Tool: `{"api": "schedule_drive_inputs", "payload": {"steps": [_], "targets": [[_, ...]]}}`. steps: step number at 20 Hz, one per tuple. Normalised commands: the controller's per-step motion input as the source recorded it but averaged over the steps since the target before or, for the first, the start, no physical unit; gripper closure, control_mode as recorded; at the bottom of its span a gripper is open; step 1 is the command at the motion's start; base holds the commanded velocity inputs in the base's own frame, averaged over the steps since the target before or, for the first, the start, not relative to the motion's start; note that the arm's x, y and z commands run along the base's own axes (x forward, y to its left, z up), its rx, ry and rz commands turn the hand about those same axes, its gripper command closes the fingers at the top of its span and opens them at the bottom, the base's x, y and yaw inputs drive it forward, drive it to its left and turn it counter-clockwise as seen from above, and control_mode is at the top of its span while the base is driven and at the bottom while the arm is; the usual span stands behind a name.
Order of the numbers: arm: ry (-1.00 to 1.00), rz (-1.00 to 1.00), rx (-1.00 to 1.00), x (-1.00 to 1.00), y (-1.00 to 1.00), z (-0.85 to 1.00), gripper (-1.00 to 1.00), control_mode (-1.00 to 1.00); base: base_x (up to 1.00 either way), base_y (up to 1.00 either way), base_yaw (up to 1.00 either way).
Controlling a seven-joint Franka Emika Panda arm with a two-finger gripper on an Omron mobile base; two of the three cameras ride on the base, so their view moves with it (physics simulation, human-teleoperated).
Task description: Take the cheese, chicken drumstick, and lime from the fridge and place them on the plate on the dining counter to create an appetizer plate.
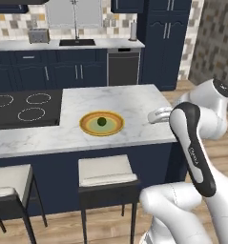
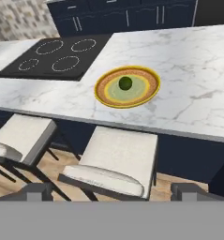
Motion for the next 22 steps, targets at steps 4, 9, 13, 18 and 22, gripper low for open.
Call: {"api": "schedule_drive_inputs", "payload": {"steps": [4, 9, 13, 18, 22], "targets": [[0.00, 0.00, 0.00, 0.00, 0.00, 0.00, -1.00, 1.00, -1.00, 0.09, 0.00], [0.00, 0.00, 0.00, 0.00, 0.00, 0.00, -1.00, 1.00, -0.54, 0.95, 0.11], [0.00, 0.00, 0.00, 0.00, 0.00, 0.00, -1.00, 1.00, -0.07, 1.00, 0.08], [0.00, 0.00, 0.00, 0.00, 0.00, 0.00, -1.00, 1.00, -0.03, 1.00, 0.06], [0.00, 0.00, 0.00, 0.00, 0.00, 0.00, -1.00, 1.00, 0.00, 1.00, 0.04]]}}
